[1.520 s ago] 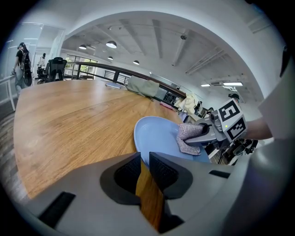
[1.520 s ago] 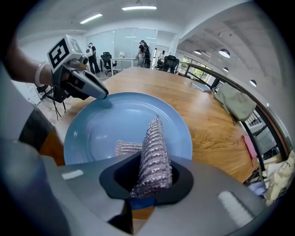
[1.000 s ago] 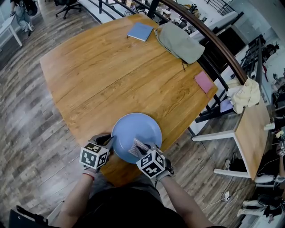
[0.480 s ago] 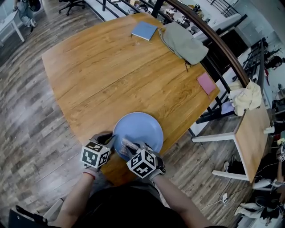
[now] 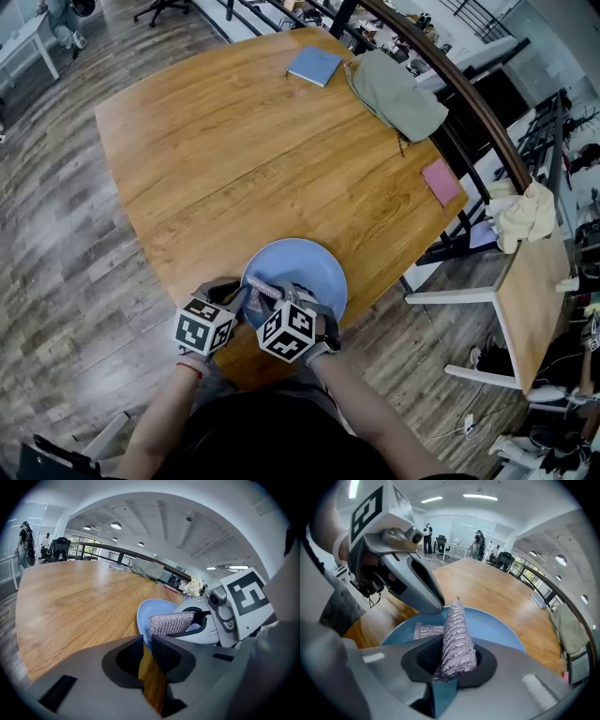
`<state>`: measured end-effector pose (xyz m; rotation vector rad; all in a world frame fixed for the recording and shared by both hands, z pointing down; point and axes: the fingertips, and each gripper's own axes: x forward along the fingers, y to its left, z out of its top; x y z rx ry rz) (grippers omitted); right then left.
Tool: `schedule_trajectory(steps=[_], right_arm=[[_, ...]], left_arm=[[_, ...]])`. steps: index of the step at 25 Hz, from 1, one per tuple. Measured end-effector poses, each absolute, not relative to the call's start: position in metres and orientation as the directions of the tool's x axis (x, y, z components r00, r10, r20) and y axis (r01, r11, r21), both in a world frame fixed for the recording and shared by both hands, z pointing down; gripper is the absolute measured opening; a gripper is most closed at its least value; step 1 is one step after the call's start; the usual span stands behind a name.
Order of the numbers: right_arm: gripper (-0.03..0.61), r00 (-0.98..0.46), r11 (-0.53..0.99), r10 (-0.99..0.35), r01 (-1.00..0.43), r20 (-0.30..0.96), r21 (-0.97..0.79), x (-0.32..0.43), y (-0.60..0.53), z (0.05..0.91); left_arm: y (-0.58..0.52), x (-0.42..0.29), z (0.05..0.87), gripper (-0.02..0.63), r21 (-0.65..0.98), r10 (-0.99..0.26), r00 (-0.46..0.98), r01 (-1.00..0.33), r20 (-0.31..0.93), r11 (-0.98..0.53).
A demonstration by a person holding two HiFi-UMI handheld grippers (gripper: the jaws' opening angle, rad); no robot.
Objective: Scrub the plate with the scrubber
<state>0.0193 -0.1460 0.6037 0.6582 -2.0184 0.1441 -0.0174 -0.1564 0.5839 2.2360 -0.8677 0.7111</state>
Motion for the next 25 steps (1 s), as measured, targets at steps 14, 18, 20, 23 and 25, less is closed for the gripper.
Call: schedule_trajectory(steps=[14,18,20,23,25], right_arm=[[0.072,-0.409,0.849,-0.434,-0.483,0.802,0.213,0.037,-0.208,0.603],[0.072,-0.411,0.855,-0.442,-0.462,0.797,0.236,0.037,-0.224,0.601],[0.072,-0.408,0.851,-0.447,-0.468,0.796,0.238,0.039,-0.233,0.601],[0.072,-0.396,0.843,-0.457,-0.477,0.796,0.247,0.049,-0.243,0.601],[0.072,-0.375,0.834,-0.475,-0.48,0.796,0.272,0.058,-0.248,0.601]], left_arm=[[-0.158,-0.017,0.585,0.051,0.314,-0.421,0.606,-0.753,0.675,-0.579],[-0.167,-0.019,0.583,0.051,0.295,-0.444,0.583,-0.773,0.681,-0.562],[-0.172,-0.02,0.583,0.051,0.297,-0.447,0.581,-0.776,0.68,-0.556],[-0.174,-0.02,0.583,0.051,0.3,-0.453,0.578,-0.781,0.679,-0.548],[-0.173,-0.02,0.583,0.051,0.305,-0.457,0.578,-0.784,0.676,-0.541]])
